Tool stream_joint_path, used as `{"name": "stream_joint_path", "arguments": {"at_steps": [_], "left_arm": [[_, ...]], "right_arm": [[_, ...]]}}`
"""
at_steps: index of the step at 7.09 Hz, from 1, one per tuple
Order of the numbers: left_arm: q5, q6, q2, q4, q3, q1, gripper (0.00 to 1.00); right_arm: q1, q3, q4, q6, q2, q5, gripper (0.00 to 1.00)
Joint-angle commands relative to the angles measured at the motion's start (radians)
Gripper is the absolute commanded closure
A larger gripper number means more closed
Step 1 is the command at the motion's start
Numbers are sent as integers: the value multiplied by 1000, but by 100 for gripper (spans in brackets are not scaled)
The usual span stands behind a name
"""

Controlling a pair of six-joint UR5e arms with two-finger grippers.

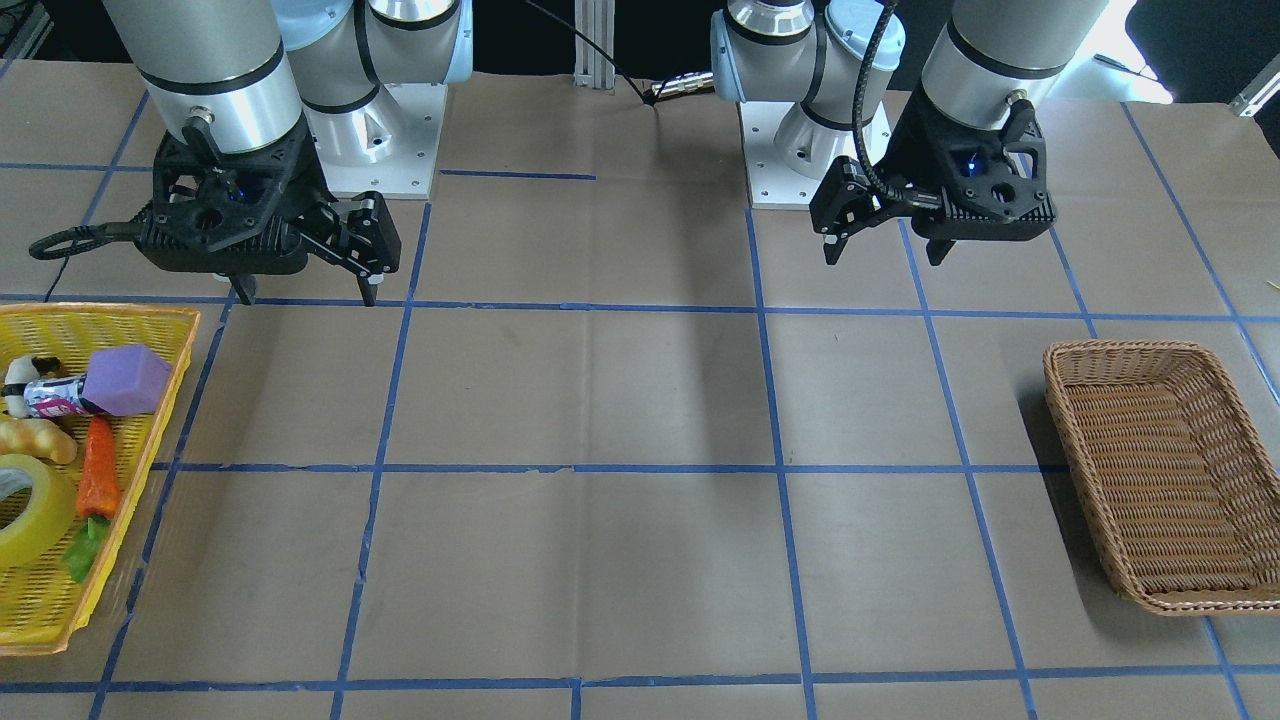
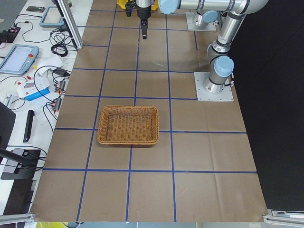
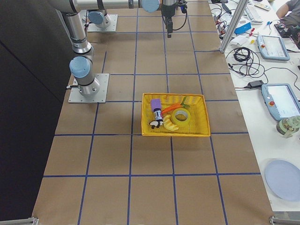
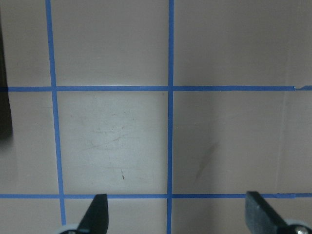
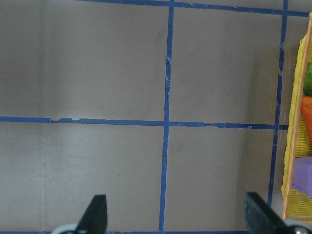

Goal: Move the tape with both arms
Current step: 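Reach the right gripper down to the yellow tape roll in the yellow basket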

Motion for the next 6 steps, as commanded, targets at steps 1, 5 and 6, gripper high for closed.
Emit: {"name": "stream_joint_path", "arguments": {"at_steps": [1,5,6], "left_arm": [[0,0,0,0,0,0,0],[0,0,2,0,0,0,0],[0,0,2,0,0,0,0]], "right_arm": [[-2,1,27,-2,0,2,0],[-149,4,65,-219,1,51,0],[-215,4,58,-326,20,62,0]]}}
